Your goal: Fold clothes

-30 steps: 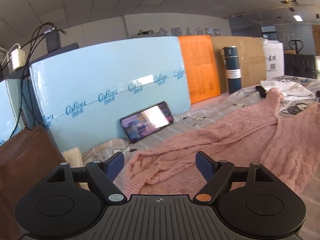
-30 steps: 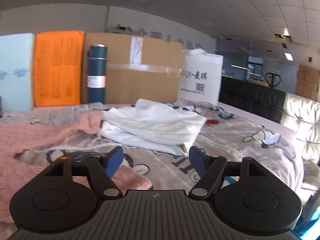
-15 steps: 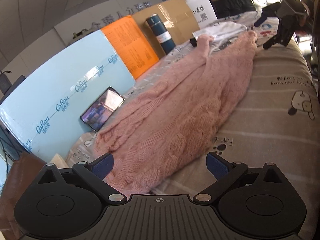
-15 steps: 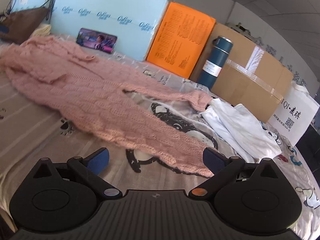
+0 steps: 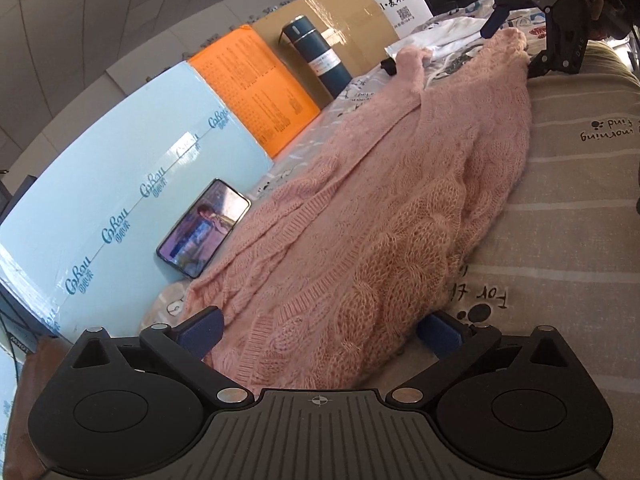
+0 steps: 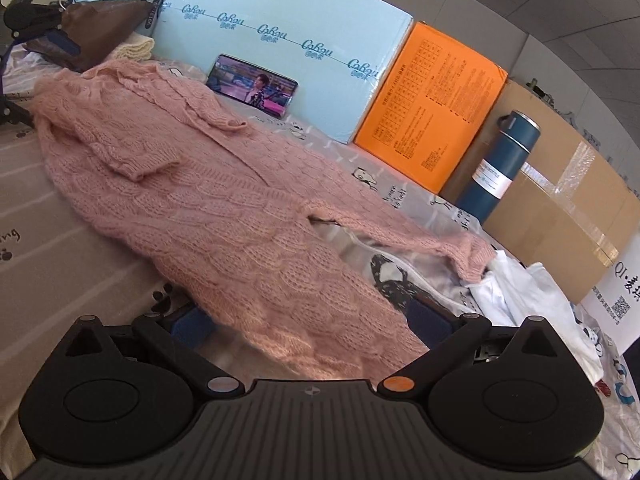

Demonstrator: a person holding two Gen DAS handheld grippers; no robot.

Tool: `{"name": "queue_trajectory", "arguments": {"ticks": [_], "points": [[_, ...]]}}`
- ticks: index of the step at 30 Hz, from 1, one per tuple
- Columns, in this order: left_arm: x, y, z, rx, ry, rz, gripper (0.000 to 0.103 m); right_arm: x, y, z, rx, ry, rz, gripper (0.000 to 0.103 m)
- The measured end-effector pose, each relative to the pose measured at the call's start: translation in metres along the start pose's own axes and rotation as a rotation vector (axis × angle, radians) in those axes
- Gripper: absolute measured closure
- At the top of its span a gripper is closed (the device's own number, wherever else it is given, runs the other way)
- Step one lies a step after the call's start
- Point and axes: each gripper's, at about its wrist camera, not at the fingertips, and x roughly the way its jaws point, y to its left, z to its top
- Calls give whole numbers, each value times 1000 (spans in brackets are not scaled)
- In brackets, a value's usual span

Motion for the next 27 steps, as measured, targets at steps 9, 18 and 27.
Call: {"name": "queue_trajectory", "arguments": {"ticks": [9,18,27], "points": [[3,17,-11,-97,-31,-11,57,12,-20,16,108,-127,95,25],[12,52,-7,-209,-114,15,87,27,-56,38,208,-264,183,87],[50,113,-3,-298,-34,-72,82,88,-93,73,211,-235,229,89]]}}
